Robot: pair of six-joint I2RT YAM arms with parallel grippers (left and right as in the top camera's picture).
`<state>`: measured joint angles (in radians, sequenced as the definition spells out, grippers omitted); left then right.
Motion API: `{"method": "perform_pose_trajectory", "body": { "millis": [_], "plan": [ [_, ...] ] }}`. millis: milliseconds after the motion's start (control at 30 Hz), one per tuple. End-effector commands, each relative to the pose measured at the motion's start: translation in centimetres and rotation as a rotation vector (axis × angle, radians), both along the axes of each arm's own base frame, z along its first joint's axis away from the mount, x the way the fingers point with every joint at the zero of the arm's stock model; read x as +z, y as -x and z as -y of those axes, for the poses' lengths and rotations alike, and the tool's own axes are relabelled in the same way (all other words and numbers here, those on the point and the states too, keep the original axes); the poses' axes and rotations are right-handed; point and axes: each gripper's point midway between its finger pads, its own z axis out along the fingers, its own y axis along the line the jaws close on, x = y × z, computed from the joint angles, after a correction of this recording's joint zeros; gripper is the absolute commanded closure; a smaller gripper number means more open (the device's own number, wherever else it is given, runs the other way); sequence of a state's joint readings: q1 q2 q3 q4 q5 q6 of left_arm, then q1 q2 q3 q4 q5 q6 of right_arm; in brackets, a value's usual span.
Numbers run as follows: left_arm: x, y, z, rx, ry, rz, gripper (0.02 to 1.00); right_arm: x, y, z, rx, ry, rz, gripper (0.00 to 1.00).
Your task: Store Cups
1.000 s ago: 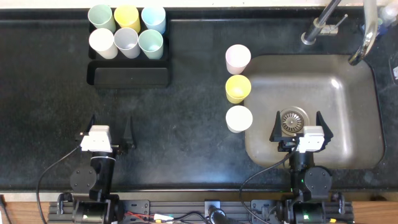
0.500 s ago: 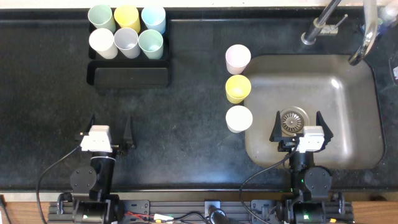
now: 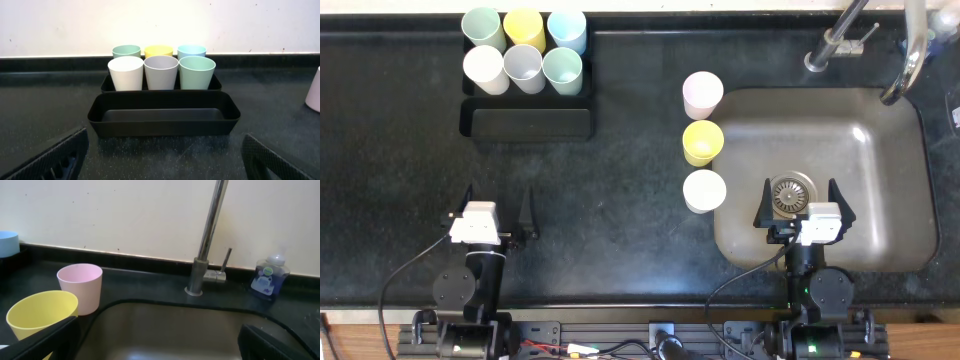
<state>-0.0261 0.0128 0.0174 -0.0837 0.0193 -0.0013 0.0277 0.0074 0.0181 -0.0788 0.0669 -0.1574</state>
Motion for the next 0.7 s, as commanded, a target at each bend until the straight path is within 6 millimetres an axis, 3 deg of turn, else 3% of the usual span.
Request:
{"method": "perform_pose_trajectory", "body": {
  "millis": [33, 100, 200, 367, 467, 533, 633, 700],
  "plan": [
    [-0.8, -0.4, 0.2, -0.008, 0.009, -0.084, 0.020, -0.4, -0.1, -0.1, 0.004, -0.008, -0.004, 0.007],
    [-0.2, -0.9, 0.6, -0.029, 0.011, -0.133, 0.020, -0.4, -0.1, -0.1, 0.004, -0.008, -0.003, 0.005],
    [2.5, -2.7, 1.6, -0.083, 0.020, -0.196, 0.020, -0.4, -0.1, -0.1, 0.004, -0.008, -0.004, 0.003],
    [11.2, -9.1, 5.5, -0.286, 0.054, -0.201, 0.020, -0.4, -0.1, -0.1, 0.004, -0.008, -0.003, 0.005],
    [15.8, -14.0, 9.6, -0.449, 0.072, -0.227, 0.020, -0.4, -0.1, -0.1, 0.004, -0.008, -0.003, 0.003],
    [17.4, -17.3, 12.8, -0.505, 0.066, -0.284, 0.020, -0.4, -0.1, -0.1, 0.004, -0.008, -0.003, 0.003],
    [17.5, -21.7, 18.8, -0.522, 0.032, -0.410, 0.020, -0.4, -0.1, -0.1, 0.004, -0.008, -0.003, 0.003],
    [16.1, -23.9, 22.5, -0.472, 0.040, -0.504, 0.020, -0.4, -0.1, -0.1, 0.004, -0.008, -0.003, 0.005]
  ]
}}
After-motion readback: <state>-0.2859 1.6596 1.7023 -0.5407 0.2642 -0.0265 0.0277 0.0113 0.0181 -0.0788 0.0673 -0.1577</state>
